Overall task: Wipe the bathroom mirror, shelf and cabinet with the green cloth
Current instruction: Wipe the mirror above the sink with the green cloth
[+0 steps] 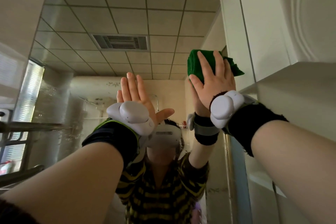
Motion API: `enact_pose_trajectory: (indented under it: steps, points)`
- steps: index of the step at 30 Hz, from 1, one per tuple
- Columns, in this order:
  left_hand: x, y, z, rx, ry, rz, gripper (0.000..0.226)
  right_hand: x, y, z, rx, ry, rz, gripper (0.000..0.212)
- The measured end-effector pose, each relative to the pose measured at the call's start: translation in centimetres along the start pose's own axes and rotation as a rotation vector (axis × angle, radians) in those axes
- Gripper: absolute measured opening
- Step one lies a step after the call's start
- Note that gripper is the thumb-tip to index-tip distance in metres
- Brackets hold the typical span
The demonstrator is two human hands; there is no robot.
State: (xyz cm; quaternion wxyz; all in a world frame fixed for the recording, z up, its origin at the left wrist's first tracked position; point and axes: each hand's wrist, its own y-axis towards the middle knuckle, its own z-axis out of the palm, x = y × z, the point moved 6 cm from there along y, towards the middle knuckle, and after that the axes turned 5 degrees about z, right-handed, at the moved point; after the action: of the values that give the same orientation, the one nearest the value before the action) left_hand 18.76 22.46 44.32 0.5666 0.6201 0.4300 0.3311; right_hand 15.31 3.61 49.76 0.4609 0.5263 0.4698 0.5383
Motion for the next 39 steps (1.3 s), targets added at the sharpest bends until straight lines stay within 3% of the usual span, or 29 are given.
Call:
enact_pose_trajectory:
  steps: [4, 11, 22, 27, 39]
  points:
    - [0.0, 0.2, 0.0, 0.114, 0.041, -0.012, 0.131, -0.4, -1.7, -0.3, 0.008, -0.021, -0.022, 0.063]
    - [-0.3, 0.0, -0.5, 0.117, 0.055, -0.015, 0.126, -1.2, -1.4, -1.1, 0.060, -0.096, -0.123, 0.062]
    - [-0.1, -0.1, -0.3, 0.085, 0.033, 0.001, 0.127, -4.0, 1.6, -2.4, 0.032, -0.085, 0.109, 0.061]
    - [0.0, 0.0, 0.0, 0.109, 0.047, 0.020, 0.127, -4.9, 0.0, -2.1, -0.039, -0.082, 0.103, 0.060]
    - [0.0, 0.0, -0.1, 0.068, 0.030, 0.013, 0.127, -5.4, -4.1, -2.0, 0.025, -0.060, 0.097, 0.062]
